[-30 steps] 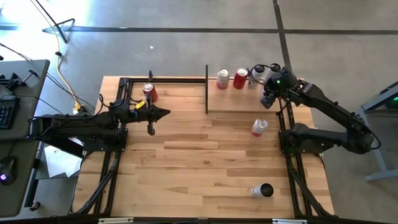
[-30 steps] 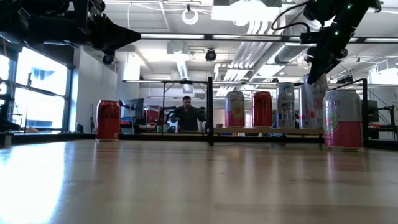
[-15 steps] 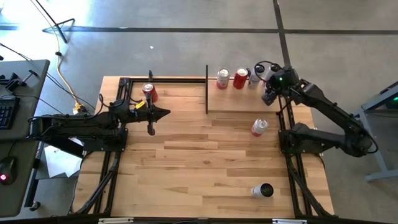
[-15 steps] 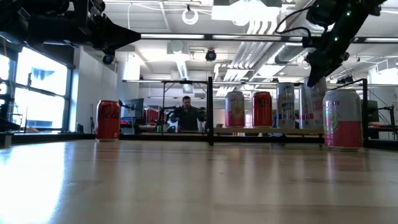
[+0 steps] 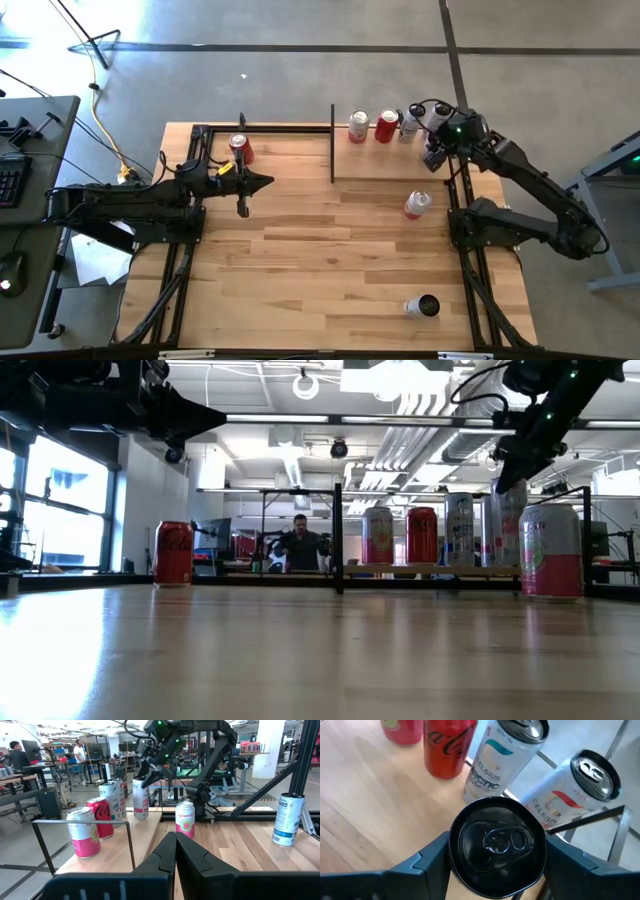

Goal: Place canned beverage on shelf
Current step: Put the white and pink soda can on the shelf aligned with the other white and pink soda can

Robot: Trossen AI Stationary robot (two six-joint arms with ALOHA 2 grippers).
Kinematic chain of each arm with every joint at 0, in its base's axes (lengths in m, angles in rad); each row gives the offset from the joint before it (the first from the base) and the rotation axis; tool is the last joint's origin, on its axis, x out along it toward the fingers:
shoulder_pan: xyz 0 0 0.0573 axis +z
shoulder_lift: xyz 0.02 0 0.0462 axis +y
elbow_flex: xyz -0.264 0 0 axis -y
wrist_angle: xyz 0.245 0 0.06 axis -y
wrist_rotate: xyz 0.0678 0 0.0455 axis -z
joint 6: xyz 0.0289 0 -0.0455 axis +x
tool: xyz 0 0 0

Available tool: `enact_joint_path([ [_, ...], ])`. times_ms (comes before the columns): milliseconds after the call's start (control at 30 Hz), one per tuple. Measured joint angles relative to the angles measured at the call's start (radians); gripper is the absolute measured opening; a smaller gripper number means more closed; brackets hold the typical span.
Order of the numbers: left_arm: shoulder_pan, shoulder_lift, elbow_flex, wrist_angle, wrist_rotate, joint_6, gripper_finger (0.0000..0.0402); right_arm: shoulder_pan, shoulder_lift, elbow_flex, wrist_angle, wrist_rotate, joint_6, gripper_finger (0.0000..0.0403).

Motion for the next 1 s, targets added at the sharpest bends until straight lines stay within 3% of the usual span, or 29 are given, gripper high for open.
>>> enact_joint_path([
  [567,0.000,0.000,0.000,0.000,0.017,-0.001,0.0000,-0.109,0.002,-0.020,0.015,-0.204,0.037,0.0240],
  [1000,0.000,0.000,0.000,0.000,0.018,-0.004,0.0000,-0.125,0.002,-0.020,0.011,-0.207,0.064,0.0240],
])
